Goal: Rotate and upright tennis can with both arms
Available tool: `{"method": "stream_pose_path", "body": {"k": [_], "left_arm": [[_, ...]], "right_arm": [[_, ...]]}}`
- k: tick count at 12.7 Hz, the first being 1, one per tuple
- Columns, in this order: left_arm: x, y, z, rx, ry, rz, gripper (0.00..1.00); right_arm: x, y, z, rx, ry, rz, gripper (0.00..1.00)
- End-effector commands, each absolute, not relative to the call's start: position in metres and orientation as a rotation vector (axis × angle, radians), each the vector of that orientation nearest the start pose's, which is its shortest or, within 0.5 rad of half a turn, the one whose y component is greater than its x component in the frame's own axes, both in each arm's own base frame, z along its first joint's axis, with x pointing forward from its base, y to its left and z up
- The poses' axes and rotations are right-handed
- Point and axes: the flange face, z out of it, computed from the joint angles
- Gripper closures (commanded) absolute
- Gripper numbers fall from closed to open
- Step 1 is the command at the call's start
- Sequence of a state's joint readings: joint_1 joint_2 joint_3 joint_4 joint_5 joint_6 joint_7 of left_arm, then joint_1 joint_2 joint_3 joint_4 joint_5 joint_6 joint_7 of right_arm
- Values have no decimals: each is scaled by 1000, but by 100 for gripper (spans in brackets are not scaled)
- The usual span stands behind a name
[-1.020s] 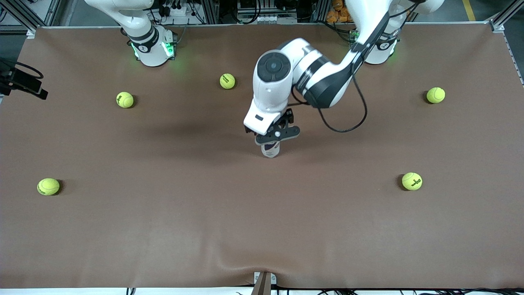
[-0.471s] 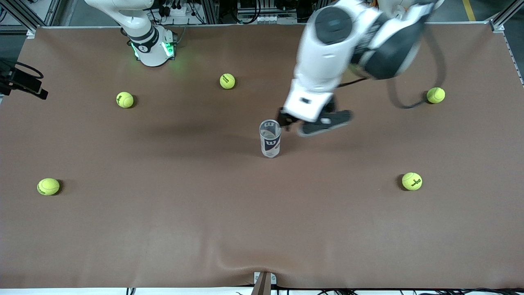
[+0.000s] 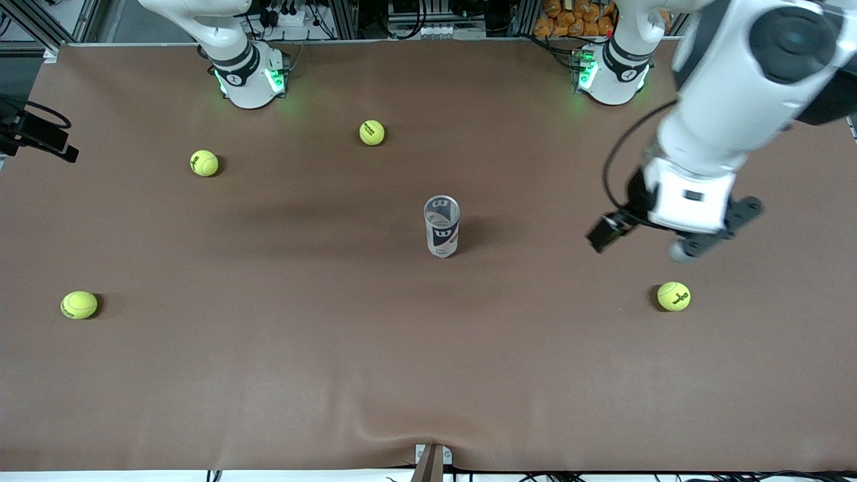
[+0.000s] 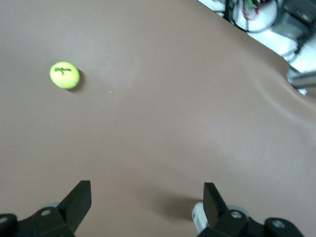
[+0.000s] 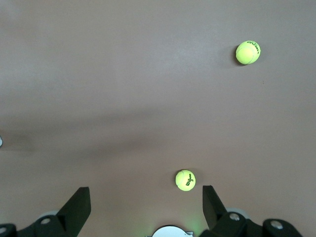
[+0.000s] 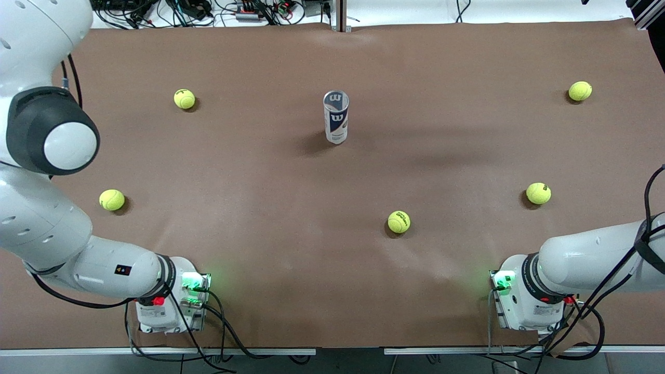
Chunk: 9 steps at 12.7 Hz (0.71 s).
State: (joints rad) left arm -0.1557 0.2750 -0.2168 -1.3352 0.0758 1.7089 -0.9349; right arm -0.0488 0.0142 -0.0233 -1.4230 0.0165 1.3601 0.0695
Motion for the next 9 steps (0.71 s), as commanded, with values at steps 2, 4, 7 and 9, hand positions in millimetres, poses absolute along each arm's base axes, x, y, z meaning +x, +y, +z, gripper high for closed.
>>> {"method": "stream_pose_path", "body": {"k": [2,4,7,9], "left_arm": [[619,-140,608,-3032,-979,-162,0],[623,-95,607,-3040,-860,-133,0],[624,-62,604,-3060,-644,-96,0],[621,-50,602,-3075,-484,-48,0]], "right_arm": [[534,-39,673,-3121,225,120,0],[534,-40,673,-3120,227,120,0],[534,-38,673,-3121,222,118,0],[533,-40,673,-3120,229,118,0]]}}
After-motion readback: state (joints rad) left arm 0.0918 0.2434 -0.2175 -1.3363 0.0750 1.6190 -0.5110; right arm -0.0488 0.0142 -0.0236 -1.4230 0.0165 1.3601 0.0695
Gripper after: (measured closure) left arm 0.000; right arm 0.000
